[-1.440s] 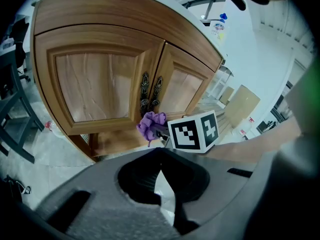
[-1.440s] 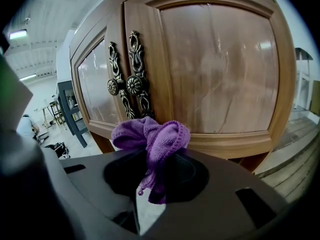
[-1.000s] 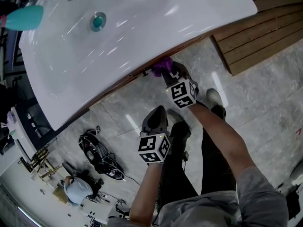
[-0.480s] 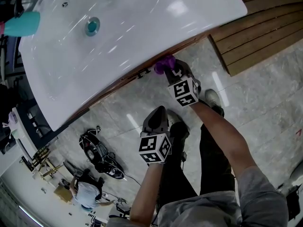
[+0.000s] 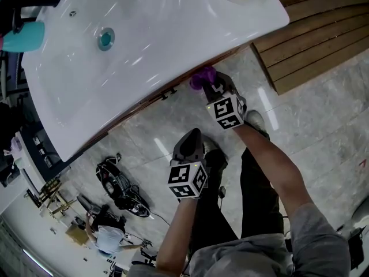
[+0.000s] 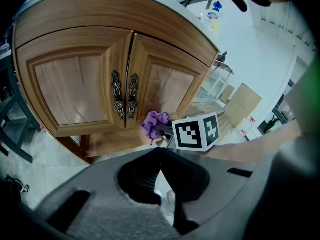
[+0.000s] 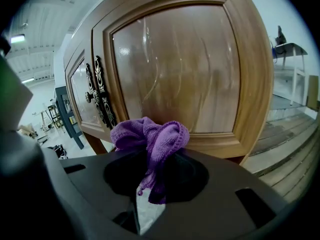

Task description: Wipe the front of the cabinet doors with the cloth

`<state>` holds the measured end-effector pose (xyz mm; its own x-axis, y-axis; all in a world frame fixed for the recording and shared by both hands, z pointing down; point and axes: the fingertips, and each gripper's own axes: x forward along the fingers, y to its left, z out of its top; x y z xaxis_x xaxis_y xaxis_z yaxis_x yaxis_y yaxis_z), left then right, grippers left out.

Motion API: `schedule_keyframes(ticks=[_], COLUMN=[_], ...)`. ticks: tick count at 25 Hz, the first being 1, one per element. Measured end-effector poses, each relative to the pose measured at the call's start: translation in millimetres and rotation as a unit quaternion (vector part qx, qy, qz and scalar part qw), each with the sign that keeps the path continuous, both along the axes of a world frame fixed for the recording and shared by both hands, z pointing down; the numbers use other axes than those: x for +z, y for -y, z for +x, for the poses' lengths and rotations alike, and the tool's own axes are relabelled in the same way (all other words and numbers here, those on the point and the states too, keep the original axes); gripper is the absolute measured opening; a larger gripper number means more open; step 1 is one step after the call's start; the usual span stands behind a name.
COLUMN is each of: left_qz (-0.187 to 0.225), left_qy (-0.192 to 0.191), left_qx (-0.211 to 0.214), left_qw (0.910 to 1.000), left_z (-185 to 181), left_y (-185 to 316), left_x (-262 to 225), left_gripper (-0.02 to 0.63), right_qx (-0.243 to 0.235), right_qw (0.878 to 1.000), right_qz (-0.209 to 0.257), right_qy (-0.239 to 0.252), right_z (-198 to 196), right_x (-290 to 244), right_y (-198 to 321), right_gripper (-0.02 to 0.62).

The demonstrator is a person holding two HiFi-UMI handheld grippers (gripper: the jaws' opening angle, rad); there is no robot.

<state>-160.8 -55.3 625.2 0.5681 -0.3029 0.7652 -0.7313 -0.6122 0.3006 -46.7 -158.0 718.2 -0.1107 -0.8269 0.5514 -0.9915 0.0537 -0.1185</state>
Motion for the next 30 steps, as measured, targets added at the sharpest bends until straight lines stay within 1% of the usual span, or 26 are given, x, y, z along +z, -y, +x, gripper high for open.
schedule_keyframes(ticks=[7, 14, 19, 27, 30], left_qz=[-0.004, -0.008, -0.008, -0.009, -0.009], left_qy=[-0.001, 0.002, -0.005, -0.009, -0.010], left_qx=[0.001, 0.001, -0.003, 0.002, 0.001], left_qw=[1.0000, 1.0000, 1.0000, 0.9999, 0.9999], left_z=[16.5, 30.2, 43.2, 64.9, 70.0], left_y=[-7.2, -11.9, -11.2, -20.2, -21.6], left_x=[0.1, 0.3, -0.6, -1.6, -2.0], left_gripper=[0.008, 0.008, 0.008, 0.008, 0.008], right_qx=[-0.001, 0.006, 0.017, 0.028, 0.024], right_qw=[1.000, 1.000, 1.000, 0.999, 0.999], right_qz=[0.000, -0.003, -0.004, -0.009, -0.010], right_qy=[-0.006, -0.006, -0.009, -0.029, -0.036], right_z=[20.6, 44.4, 65.1, 104.4, 112.3], right_x=[-1.1, -2.2, -1.6, -2.5, -2.4], right_y=[-5.4, -11.1, -14.7, -25.8, -28.6], right_gripper=[0.094, 0.094, 0.094, 0.094, 0.094])
